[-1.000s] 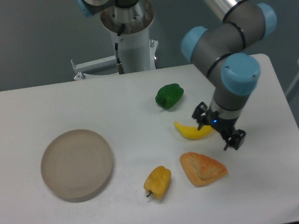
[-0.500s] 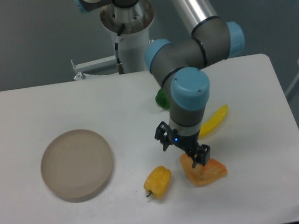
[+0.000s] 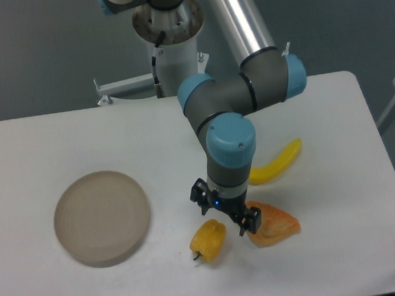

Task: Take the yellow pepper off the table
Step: 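Move the gripper over the small yellow pepper and lower it, then close the gripper on the small yellow pepper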

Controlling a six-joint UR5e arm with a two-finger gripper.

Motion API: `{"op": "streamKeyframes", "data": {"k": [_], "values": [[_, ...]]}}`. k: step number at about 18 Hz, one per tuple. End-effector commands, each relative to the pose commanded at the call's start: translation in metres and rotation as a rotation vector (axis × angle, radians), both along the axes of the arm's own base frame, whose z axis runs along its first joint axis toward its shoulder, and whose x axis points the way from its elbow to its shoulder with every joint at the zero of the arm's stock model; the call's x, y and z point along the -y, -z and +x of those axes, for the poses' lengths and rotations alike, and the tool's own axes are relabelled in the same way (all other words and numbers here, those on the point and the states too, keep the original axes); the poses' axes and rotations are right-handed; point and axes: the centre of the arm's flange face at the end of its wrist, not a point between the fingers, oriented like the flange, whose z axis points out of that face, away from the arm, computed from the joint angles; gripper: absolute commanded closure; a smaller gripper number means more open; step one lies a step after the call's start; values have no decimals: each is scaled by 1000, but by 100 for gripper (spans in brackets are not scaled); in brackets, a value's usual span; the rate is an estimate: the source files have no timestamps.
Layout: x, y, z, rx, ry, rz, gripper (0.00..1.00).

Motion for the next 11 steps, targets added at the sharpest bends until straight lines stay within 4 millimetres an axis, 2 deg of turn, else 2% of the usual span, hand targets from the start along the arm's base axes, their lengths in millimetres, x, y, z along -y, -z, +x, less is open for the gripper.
{"op": "streamKeyframes", "data": {"k": [5, 11], "values": [[0, 26, 7, 17, 15, -34, 0], [2, 40, 11, 31, 21, -54, 0]]}}
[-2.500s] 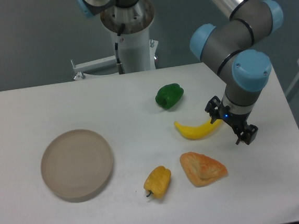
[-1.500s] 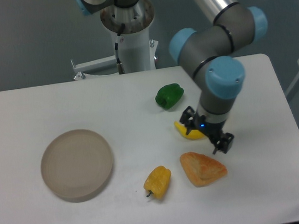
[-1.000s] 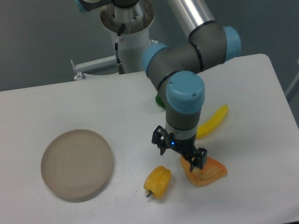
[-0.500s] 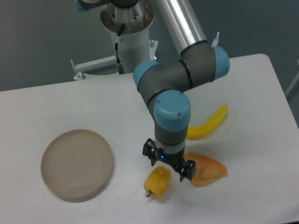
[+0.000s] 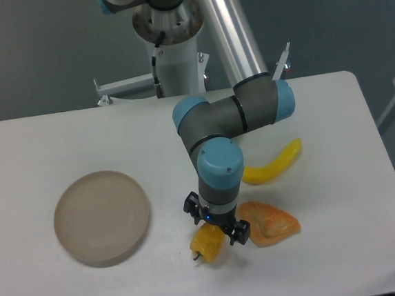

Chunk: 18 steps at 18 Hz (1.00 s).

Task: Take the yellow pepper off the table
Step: 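Close the gripper on the small yellow pepper, then lift the yellow pepper and carry it toward the banana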

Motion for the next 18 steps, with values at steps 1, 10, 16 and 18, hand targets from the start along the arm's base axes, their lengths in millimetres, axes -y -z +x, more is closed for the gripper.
{"op": "streamKeyframes", "data": {"k": [1, 10, 16, 18], "values": [[-2, 4, 2, 0, 3, -2, 0], [-10, 18, 9, -6, 6, 15, 73], [14, -28, -25, -5, -45, 26, 79], [31, -51, -49, 6, -85, 11, 79]]}}
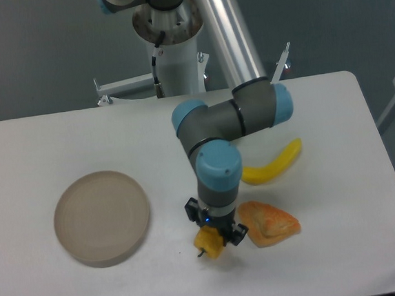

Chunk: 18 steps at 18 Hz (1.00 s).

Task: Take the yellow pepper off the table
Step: 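Lift the yellow pepper and carry it toward the banana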

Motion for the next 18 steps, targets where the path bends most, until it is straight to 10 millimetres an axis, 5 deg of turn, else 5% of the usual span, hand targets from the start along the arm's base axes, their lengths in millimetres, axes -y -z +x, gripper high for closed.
{"op": "streamKeyframes", "data": {"k": [6, 18], "values": [[42, -21, -64, 10, 49, -31, 79], [87, -43, -101, -48, 281, -160, 81]]}}
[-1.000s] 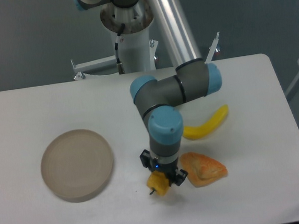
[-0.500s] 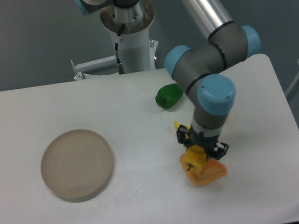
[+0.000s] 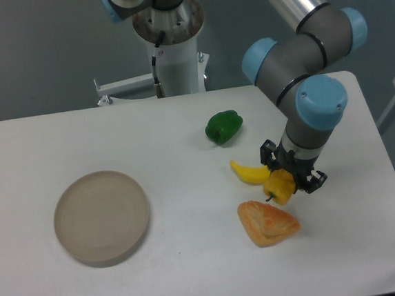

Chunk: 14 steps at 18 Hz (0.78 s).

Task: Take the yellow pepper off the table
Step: 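Lift the yellow pepper and carry it toward the banana, then hold the yellow pepper raised beside the banana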

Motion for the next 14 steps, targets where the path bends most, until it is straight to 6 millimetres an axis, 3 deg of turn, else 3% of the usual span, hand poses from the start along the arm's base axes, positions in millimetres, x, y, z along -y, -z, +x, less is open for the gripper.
{"op": "streamKeyframes", "data": {"k": [14], "values": [[-4, 1, 0, 30, 47, 43, 82]]}}
